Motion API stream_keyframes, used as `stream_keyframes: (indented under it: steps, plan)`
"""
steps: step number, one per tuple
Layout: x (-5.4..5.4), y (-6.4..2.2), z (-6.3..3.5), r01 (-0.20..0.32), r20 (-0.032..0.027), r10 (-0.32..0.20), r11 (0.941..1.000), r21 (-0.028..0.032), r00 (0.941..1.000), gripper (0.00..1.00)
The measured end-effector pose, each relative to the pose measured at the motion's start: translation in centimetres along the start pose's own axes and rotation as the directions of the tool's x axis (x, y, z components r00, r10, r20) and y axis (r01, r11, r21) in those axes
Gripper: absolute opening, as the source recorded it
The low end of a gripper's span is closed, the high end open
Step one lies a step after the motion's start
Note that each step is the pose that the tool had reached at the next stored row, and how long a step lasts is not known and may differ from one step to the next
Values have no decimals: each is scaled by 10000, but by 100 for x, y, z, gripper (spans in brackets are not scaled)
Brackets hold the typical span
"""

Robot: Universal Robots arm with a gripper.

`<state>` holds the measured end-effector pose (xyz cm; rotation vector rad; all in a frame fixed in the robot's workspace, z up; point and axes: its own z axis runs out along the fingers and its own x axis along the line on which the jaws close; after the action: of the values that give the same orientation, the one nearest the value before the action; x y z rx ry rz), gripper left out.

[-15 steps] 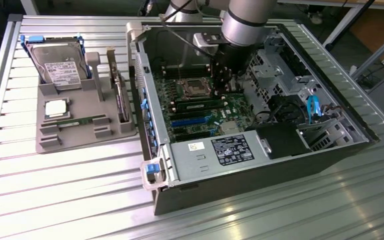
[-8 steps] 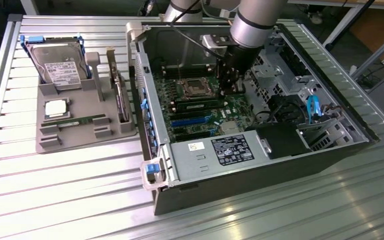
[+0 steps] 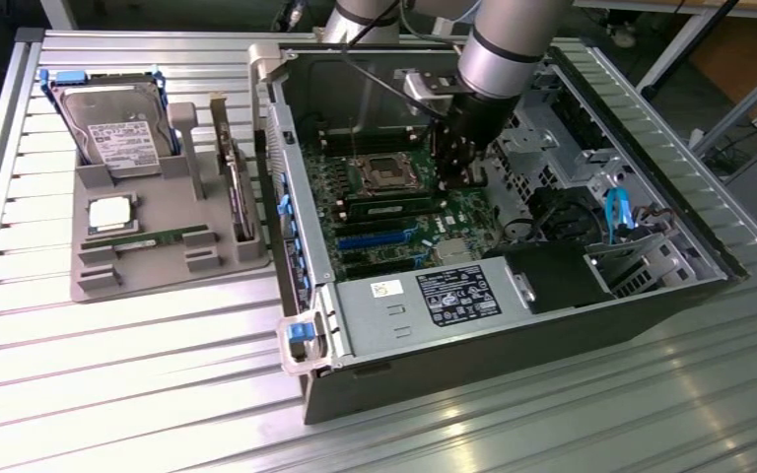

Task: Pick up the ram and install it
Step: 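Press down the ram until it locks into place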

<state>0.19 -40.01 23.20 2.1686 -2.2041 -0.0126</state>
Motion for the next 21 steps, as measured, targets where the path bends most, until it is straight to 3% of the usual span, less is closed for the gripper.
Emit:
stream_keyframes:
  steps: [2, 3, 4, 5, 11, 17, 21]
  plan:
    - [-3, -3, 11, 1, 22, -1, 10000, 8, 10000, 10]
    - [3, 3, -138, 1, 7, -1, 10000, 6, 10000, 10]
    - [5, 7, -215, 1, 8, -1, 10000, 7, 10000, 10]
    - [6, 27, -226, 0, 15, 0, 10000, 12, 10000, 10]
    - [13, 353, -214, 2, 48, -2, 10000, 23, 10000, 10]
    - [20, 931, -160, 2, 70, -2, 10000, 43, 10000, 10]
    - [19, 958, -82, -12, 66, 12, 10000, 40, 10000, 10]
